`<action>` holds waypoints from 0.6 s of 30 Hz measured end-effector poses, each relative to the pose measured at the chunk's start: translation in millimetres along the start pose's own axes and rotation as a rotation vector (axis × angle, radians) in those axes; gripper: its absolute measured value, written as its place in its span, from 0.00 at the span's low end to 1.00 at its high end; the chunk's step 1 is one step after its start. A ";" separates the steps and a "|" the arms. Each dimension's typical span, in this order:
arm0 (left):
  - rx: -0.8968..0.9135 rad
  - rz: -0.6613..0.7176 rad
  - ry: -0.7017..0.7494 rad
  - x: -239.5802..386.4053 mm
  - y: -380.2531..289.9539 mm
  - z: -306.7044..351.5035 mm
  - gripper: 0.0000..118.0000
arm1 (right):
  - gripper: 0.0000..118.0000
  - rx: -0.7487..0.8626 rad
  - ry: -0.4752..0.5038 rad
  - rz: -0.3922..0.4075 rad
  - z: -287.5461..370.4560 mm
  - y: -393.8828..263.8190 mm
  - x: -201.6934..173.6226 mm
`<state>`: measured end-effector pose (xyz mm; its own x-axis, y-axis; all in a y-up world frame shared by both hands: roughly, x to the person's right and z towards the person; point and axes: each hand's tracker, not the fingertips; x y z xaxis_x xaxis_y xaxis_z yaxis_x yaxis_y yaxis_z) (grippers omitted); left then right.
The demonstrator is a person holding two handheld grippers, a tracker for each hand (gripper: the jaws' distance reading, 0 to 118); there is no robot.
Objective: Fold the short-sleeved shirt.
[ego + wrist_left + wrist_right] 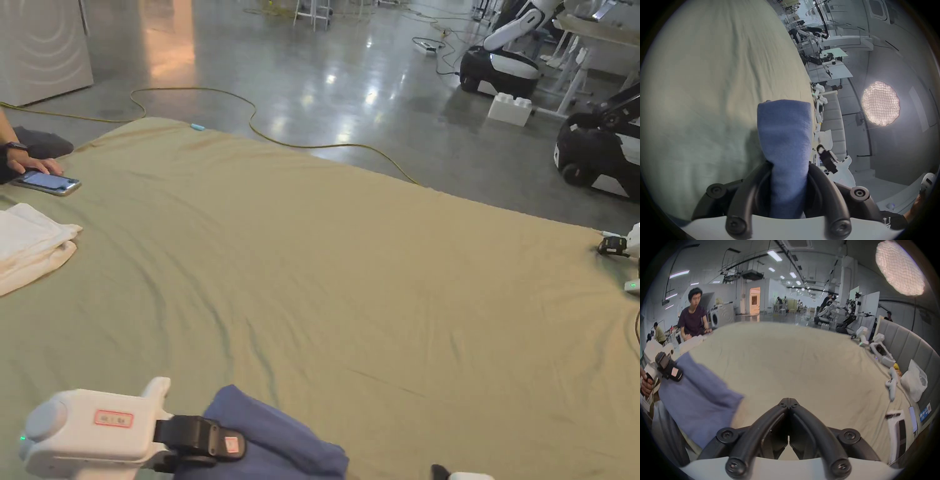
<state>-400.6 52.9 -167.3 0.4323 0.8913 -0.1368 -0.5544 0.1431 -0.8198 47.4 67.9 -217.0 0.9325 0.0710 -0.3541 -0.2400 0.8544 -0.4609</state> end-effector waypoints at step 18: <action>0.202 -0.003 0.492 -9.2 122.1 229.9 0.20 | 0.00 0.318 -0.159 -0.109 38.6 173.6 89.7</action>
<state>-635.8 161.2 -138.3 0.6901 0.5902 -0.4188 -0.6572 0.2687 -0.7042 99.7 242.4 -297.4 0.9842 0.0288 -0.1746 -0.0648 0.9767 -0.2044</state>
